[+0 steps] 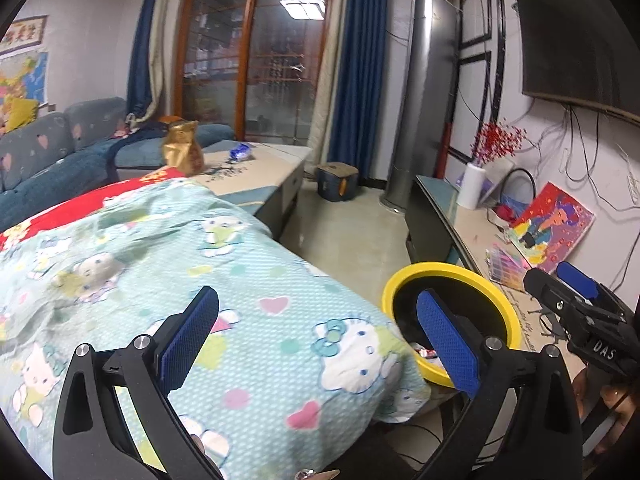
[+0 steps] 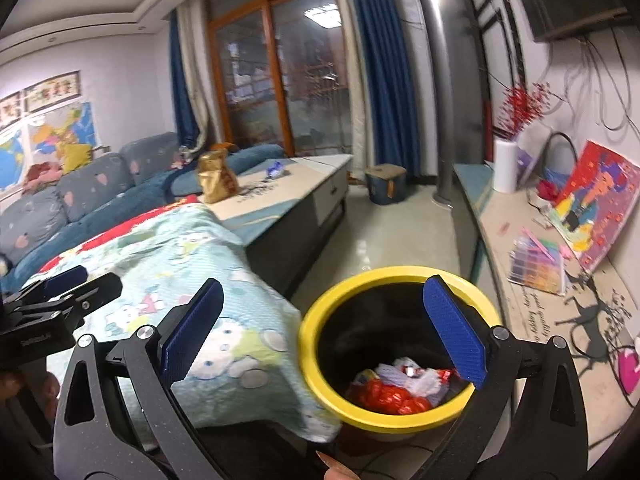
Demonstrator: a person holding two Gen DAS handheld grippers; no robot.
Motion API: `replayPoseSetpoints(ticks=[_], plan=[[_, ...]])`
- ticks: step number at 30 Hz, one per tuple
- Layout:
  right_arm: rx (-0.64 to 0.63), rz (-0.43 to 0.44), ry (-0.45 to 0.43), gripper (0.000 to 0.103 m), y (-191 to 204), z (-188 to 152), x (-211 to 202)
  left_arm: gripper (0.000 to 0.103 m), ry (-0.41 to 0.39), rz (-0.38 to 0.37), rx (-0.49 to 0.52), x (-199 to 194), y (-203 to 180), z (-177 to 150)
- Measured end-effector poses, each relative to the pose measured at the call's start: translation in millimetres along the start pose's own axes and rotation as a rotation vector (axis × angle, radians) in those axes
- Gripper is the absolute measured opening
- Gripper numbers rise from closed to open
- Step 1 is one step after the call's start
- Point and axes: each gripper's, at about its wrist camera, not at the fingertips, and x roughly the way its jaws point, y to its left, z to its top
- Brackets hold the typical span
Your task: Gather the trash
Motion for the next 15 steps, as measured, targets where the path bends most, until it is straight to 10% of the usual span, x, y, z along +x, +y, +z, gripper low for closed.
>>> replayPoseSetpoints(ticks=[15], plan=[[-0.103, 0.004, -0.204, 0.092, 49, -16, -30, 0.097, -0.14, 0.062, 0.014, -45, 32, -17]])
